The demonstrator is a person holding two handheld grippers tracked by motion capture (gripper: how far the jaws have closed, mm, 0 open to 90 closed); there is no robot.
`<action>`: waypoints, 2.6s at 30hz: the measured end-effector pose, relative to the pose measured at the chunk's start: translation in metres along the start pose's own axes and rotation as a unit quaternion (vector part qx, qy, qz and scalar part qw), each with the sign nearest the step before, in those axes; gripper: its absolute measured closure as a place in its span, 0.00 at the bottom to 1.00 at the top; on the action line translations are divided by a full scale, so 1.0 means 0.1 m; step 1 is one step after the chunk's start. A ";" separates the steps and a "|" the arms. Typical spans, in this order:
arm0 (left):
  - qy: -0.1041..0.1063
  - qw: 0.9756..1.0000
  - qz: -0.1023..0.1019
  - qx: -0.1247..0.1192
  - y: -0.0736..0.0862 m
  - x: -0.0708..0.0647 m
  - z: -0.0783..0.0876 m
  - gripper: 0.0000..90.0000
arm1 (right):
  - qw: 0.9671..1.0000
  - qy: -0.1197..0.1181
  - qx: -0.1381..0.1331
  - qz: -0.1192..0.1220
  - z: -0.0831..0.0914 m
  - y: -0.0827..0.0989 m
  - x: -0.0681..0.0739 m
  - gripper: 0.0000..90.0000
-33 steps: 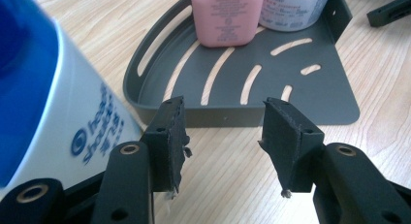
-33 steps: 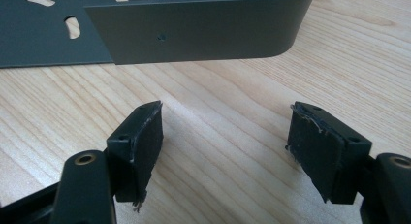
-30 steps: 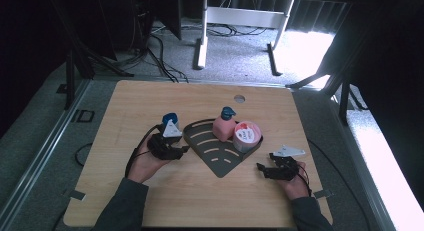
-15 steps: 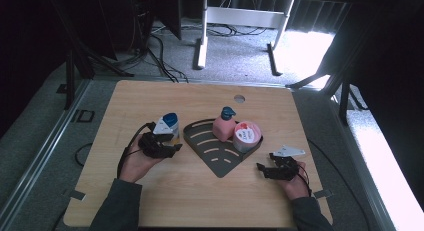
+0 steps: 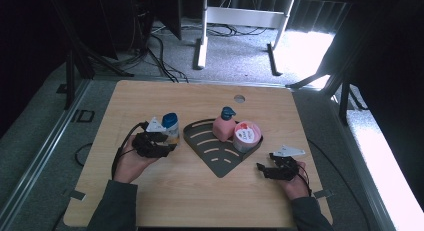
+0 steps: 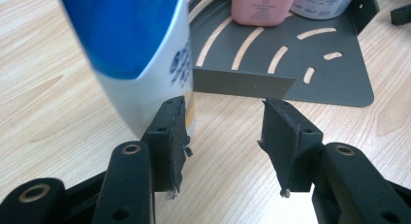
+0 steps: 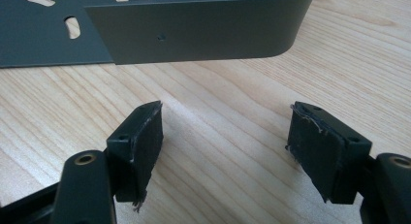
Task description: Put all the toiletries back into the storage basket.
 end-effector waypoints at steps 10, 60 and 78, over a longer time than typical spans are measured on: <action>-0.036 0.999 0.028 0.002 0.05 0.14 0.04 0.51 | 1.000 0.000 0.000 0.000 0.00 0.00 0.00 0.31; -0.080 0.997 0.022 0.008 -0.03 0.05 -0.15 0.58 | 1.000 0.000 0.000 0.001 0.00 0.00 0.00 0.31; -0.078 0.994 0.068 -0.019 -0.11 0.10 -0.21 0.54 | 1.000 0.000 0.000 0.000 0.00 0.00 0.00 0.31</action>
Point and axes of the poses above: each handheld gripper's, and its own axes: z roughly backward along the jaws, y roughly out of its underside, x roughly to its left, the point moved 7 cm from there along -z, roughly forward along the jaws, and after that the axes turned 4 degrees about z, right-handed, at the moved point
